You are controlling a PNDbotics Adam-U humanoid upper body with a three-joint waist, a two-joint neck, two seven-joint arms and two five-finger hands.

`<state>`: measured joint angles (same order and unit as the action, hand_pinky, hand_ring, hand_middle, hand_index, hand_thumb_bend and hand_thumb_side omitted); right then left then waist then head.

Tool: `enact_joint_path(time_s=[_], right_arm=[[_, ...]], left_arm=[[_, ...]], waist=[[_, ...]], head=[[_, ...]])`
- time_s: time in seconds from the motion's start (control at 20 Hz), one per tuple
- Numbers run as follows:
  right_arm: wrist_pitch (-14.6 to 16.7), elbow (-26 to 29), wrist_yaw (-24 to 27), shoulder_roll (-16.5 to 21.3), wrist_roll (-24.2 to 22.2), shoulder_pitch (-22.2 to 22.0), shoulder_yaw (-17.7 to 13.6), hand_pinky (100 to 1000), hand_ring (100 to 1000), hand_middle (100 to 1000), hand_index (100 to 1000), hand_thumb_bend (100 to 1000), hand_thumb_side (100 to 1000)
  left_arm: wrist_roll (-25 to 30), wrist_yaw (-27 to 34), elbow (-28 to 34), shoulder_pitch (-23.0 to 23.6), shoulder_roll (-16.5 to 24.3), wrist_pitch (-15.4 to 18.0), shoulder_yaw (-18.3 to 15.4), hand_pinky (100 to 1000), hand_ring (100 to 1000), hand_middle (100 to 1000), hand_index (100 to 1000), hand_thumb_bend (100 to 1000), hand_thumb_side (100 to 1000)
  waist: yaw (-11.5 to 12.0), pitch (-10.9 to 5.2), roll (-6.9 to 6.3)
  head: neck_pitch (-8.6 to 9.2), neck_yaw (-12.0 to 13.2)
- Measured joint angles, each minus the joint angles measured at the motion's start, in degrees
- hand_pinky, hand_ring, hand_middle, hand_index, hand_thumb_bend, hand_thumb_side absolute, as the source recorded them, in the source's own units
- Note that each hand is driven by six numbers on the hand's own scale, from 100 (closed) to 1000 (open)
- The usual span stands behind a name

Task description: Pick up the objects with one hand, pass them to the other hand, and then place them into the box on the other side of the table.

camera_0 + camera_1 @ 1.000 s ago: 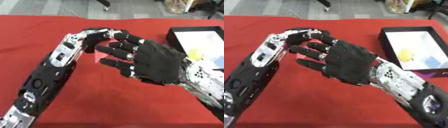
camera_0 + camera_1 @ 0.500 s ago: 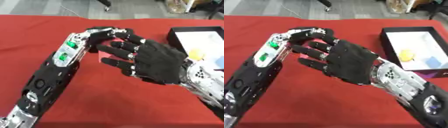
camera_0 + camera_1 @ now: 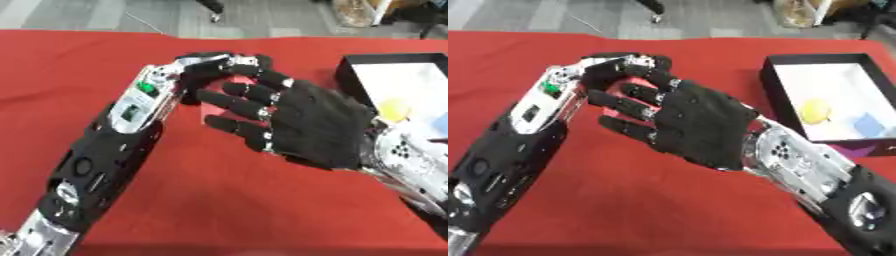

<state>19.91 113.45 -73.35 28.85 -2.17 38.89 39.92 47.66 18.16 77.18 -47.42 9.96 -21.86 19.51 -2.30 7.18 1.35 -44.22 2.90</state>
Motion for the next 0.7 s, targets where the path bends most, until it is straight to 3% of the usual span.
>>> enact_joint_path(time_s=[0.7], right_arm=[[-0.35, 0.86, -1.06, 0.84, -0.5, 0.03, 0.02, 930, 828, 1000, 911, 190, 100]], left_arm=[[-0.75, 0.93, 1.44, -0.02, -0.01, -0.75, 1.62, 581, 405, 297, 490, 100, 611]], waist=[[0.31, 0.0, -0.29]], head=[[0.0, -0.96]])
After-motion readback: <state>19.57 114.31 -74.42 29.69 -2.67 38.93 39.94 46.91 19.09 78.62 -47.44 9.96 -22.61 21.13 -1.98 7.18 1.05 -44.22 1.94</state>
